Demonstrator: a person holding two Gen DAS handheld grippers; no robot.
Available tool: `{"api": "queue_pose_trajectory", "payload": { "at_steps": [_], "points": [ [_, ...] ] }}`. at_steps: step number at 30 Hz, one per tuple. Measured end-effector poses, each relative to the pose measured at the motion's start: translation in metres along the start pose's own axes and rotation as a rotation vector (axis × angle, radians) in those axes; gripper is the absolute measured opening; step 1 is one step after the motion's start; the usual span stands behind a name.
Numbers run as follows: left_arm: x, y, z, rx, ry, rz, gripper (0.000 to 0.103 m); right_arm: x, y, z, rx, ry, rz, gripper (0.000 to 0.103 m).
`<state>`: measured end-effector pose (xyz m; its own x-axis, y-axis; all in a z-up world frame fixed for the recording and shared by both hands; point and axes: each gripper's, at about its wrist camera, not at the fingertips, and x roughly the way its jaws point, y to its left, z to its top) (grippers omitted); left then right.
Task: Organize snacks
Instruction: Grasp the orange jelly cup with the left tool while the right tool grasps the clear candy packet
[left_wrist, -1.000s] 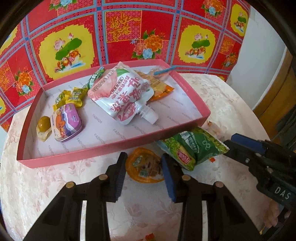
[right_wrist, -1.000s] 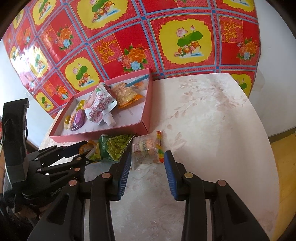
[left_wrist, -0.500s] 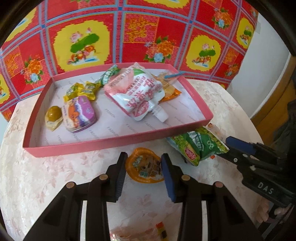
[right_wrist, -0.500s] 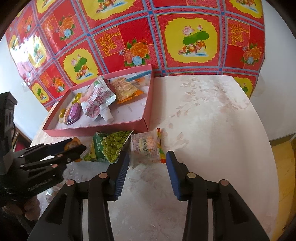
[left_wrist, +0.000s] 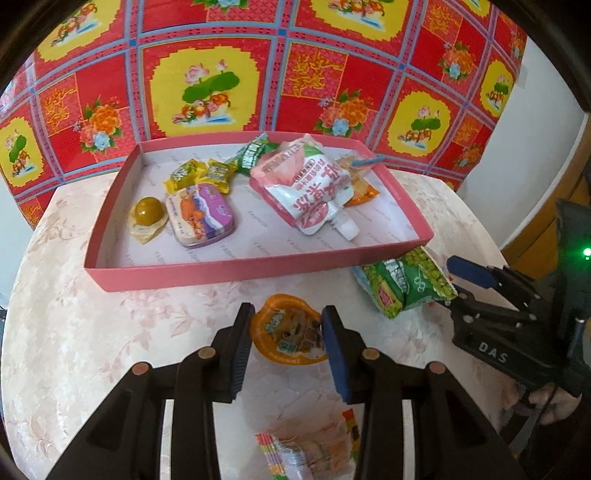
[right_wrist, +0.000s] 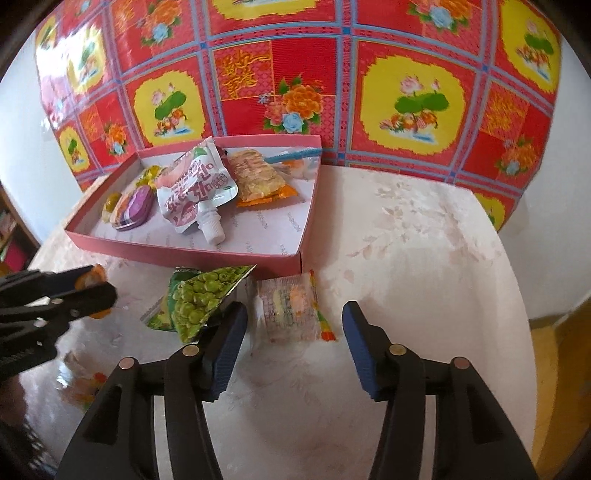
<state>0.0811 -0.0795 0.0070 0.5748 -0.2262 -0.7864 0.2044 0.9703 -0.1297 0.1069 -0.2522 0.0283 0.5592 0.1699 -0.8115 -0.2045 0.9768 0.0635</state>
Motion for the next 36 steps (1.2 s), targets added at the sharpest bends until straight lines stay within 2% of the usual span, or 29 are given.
{"api": "queue_pose_trajectory", "payload": {
  "at_steps": [5,9,11,18,26,36],
  "points": [
    [-0.007,0.007,0.0,-0.018,-0.015,0.001,0.039,0.005,-0.001,0.002,0.003,0.026,0.029,0.055],
    [-0.011,0.013,0.001,-0.033,-0.027,0.003,0.039,0.004,-0.003,-0.002,0.04,0.033,0.041,0.043],
    [-0.013,0.016,0.001,-0.039,-0.032,0.004,0.039,0.002,-0.004,-0.003,0.053,0.035,0.046,0.04],
    [-0.021,0.027,0.001,-0.064,-0.05,0.005,0.039,-0.007,-0.009,-0.008,0.095,0.031,0.035,0.039],
    [-0.03,0.04,0.002,-0.092,-0.069,0.008,0.039,-0.03,-0.009,-0.005,0.104,-0.017,0.006,0.039],
    [-0.037,0.05,0.009,-0.101,-0.093,0.025,0.039,-0.043,0.001,0.012,0.09,-0.059,0.036,0.039]
  ]
}}
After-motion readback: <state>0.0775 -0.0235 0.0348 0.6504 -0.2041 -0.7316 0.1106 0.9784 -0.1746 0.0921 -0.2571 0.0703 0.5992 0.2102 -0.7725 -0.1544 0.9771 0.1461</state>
